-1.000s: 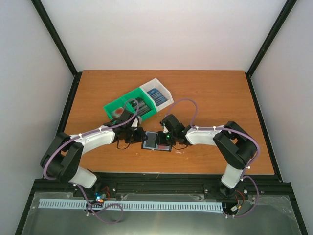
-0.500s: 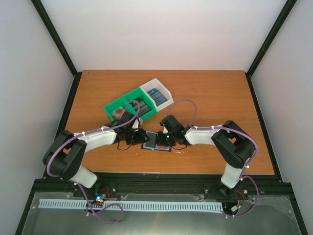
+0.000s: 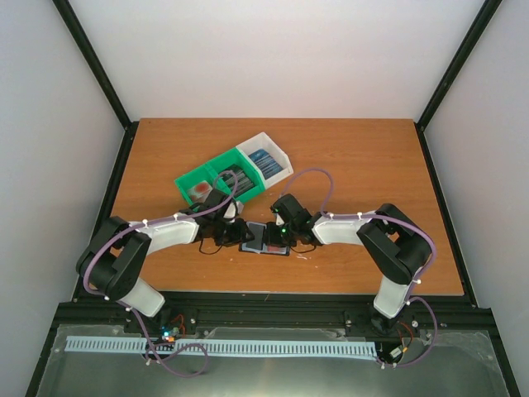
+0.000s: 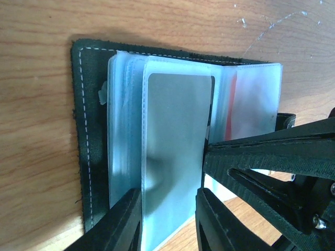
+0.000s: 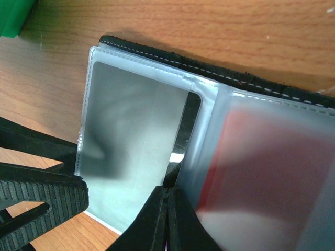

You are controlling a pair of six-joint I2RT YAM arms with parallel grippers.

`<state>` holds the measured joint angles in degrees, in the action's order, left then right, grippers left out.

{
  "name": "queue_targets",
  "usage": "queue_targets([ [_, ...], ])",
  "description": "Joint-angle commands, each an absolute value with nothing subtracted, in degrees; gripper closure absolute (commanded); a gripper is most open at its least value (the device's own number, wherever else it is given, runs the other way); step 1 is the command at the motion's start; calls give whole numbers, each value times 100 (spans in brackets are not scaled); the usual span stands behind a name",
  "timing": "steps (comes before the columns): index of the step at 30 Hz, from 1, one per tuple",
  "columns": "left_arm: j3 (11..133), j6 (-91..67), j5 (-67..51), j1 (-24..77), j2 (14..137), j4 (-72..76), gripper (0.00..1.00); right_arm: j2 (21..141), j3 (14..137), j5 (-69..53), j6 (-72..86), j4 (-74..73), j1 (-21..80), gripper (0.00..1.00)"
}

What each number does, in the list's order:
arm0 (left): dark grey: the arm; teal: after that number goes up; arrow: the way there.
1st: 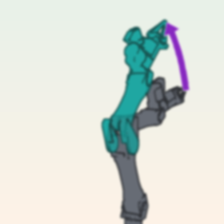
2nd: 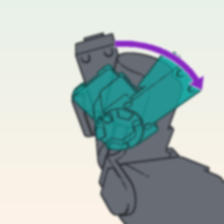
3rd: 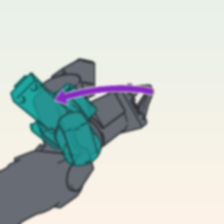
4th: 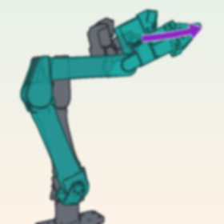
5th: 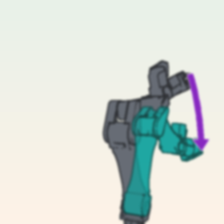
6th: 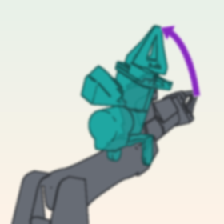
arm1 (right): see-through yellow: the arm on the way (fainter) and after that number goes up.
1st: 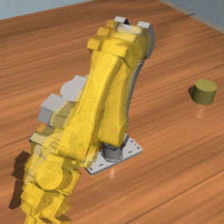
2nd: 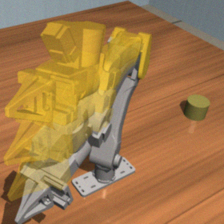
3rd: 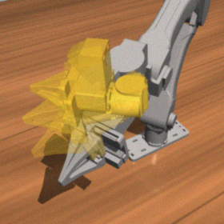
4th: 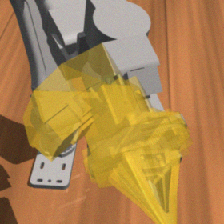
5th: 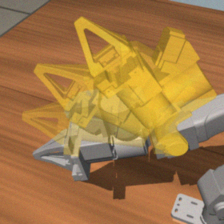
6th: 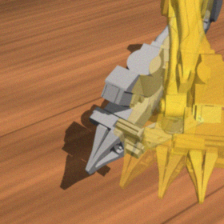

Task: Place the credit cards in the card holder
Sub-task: Insert the credit card into the card holder.

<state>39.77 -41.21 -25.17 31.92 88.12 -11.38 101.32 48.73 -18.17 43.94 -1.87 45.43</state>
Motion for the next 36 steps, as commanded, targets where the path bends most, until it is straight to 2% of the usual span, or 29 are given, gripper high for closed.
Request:
queue_targets([
  [1,3973,-4096,-2609,3208,8797,-1012,69,10371,4781,-1460,4430,-329,4588,97],
  [9,3931,-3988,-3099,3208,8669,-663,72,10303,4735,-1449,4446,-276,4585,97],
  [15,3902,-3810,-3708,3208,8631,-295,71,9543,4560,-881,4497,-387,4587,96],
  [22,4034,-3796,-4354,3207,8929,259,62,8504,4433,676,4618,-1372,4579,91],
  [26,4251,-3831,-4636,3223,9310,458,61,7927,4322,1241,4686,-1733,4551,90],
  [31,4700,-3863,-5053,3362,9722,657,56,7374,4144,1444,4674,-1947,4344,88],
  [36,5207,-3587,-5034,3472,9939,198,50,7020,3908,1244,4588,-2024,4007,88],
])
